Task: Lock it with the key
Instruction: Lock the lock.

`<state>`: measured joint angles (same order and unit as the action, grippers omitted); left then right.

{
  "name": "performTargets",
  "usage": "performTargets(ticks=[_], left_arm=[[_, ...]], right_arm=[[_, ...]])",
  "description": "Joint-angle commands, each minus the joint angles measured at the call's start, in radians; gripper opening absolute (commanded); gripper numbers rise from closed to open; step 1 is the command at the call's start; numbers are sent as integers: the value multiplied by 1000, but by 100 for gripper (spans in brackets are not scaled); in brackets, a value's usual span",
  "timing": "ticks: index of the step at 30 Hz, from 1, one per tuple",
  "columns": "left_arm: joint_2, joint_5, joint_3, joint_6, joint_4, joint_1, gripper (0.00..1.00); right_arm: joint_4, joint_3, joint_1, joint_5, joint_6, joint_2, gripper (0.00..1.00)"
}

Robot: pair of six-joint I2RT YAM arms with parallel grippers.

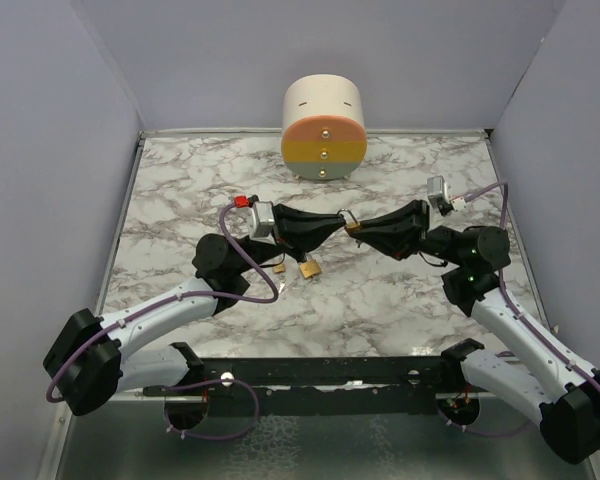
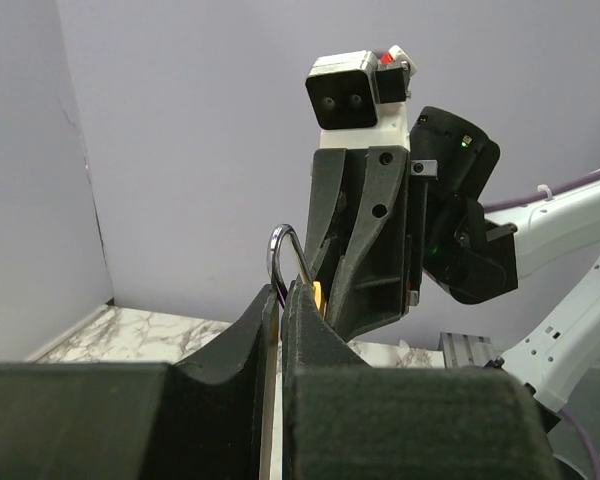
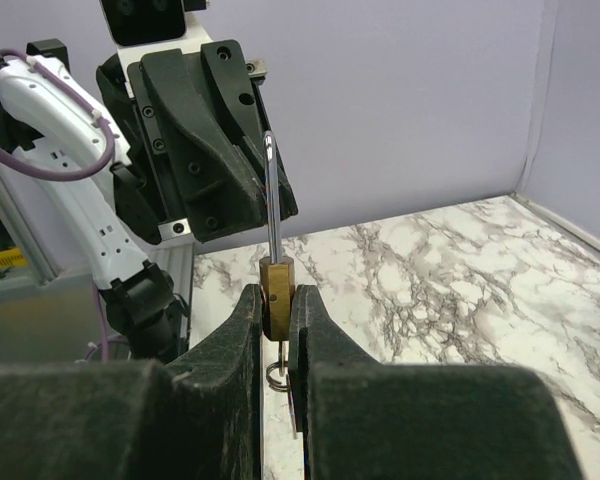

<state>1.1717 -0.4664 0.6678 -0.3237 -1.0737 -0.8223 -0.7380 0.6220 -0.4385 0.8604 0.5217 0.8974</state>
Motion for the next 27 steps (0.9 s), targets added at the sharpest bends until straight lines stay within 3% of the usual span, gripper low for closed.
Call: performTargets(ticks=[1, 7, 11, 13, 23, 27], left_arm=[[59, -142, -59, -2, 333, -49, 0], [63, -163, 10, -7, 333, -49, 0], [84, -177, 39, -16, 332, -49, 20], [92, -178, 46, -20, 330, -49, 25], [72, -175, 49, -31, 312, -49, 22], [23, -129, 38, -23, 310, -49, 26]], right_arm=[[-152, 103, -19, -125, 12, -40, 2], [-87, 74, -19, -67, -7, -39, 2], [-55, 58, -19, -73, -31, -62, 2], [-43, 58, -19, -72, -37, -69, 2], [-21, 40, -19, -71, -45, -72, 2], [5, 32, -19, -69, -59, -77, 2]])
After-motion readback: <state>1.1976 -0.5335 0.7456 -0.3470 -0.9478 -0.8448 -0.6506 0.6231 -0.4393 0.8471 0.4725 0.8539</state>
